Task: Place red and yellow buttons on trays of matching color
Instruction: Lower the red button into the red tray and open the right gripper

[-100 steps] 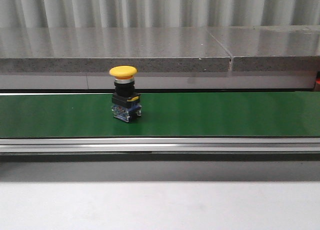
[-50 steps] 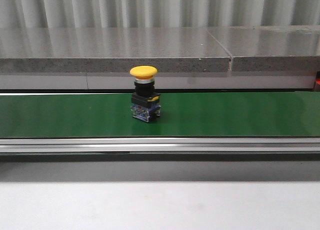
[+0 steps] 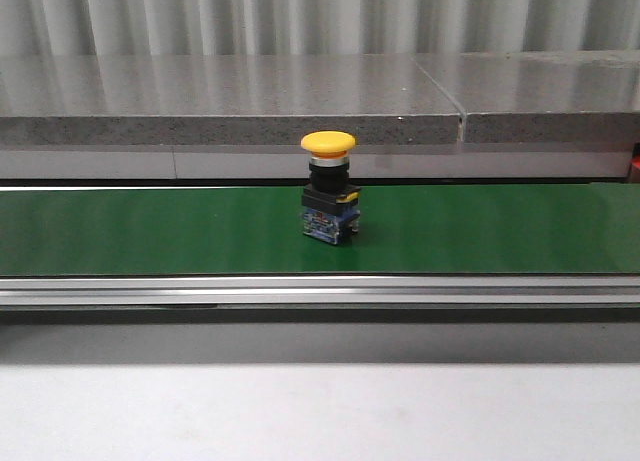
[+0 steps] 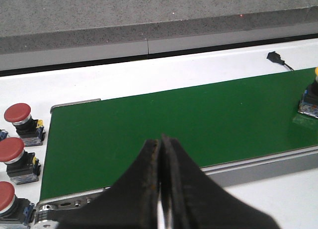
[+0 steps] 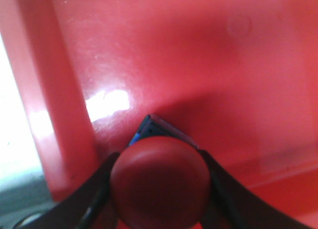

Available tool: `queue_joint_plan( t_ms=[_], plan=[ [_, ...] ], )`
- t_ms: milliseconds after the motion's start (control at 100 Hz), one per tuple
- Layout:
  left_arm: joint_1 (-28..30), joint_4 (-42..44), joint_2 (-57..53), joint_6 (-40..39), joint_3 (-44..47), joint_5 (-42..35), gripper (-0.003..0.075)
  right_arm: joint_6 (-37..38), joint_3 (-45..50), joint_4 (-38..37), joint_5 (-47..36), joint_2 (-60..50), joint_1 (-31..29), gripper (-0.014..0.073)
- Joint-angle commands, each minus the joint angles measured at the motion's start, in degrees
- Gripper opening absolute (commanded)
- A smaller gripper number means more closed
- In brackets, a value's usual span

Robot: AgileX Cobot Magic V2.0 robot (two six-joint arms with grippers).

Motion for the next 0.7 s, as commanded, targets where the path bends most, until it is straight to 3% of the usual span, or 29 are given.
queue_joint_plan(
  t_ms=[0, 110, 230, 330, 690],
  plan=[
    [-0.4, -1.3, 0.1, 0.0, -1.5, -4.0, -0.0020, -0.7, -2.4, -0.5, -1.8, -2.4, -0.6, 0.0171],
    [-0.4, -1.3, 0.1, 0.0, -1.5, -4.0, -0.0020, -0.7, -2.4, -0.5, -1.6, -2.3, -0.9, 0.0274],
    [-0.4, -1.3, 0.1, 0.0, -1.5, -4.0, -0.0020, -0.7, -2.4, -0.6, -0.6, -2.4, -1.2, 0.0525],
    [-0.4, -1.3, 0.1, 0.0, -1.5, -4.0, -0.0020, -0.7, -2.4, -0.9, -0.4, -2.6, -1.2, 0.0652],
    [-0.4, -1.3, 0.1, 0.0, -1.5, -4.0, -0.0020, -2.0, -2.5, -0.9, 2.0, -11.1, -0.7, 0.0647]
  ],
)
